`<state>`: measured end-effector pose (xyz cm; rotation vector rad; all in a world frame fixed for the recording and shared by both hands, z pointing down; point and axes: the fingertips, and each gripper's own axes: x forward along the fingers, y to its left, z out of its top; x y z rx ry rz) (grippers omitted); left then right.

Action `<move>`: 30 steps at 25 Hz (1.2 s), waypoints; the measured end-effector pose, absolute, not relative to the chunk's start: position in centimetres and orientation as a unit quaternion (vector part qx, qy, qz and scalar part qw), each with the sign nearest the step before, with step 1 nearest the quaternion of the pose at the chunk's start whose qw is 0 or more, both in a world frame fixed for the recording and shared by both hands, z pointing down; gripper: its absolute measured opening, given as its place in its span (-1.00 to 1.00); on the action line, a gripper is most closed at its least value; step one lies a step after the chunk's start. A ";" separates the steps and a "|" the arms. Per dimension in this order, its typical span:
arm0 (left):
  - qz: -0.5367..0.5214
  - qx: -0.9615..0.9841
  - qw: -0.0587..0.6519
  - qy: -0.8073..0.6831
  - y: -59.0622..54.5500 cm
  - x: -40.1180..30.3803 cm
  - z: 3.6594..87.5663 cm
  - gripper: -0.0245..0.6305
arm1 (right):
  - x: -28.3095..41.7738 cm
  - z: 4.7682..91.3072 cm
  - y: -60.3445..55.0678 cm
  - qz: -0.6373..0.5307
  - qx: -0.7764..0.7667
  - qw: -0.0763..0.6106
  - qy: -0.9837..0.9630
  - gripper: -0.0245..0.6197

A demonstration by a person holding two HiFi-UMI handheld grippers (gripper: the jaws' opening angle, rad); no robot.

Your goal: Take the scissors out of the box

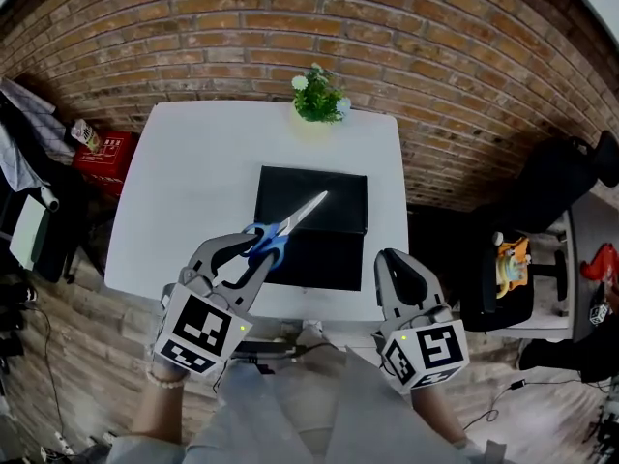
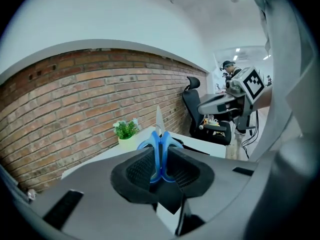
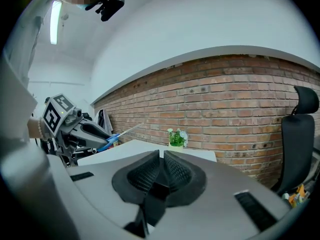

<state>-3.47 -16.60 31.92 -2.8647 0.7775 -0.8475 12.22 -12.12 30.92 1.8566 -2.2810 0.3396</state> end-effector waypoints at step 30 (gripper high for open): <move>-0.213 -0.926 0.022 0.311 -15.5 -5.1 28.6 -0.62 | 9.5 30.1 -12.9 0.096 0.594 0.098 -0.792 -0.75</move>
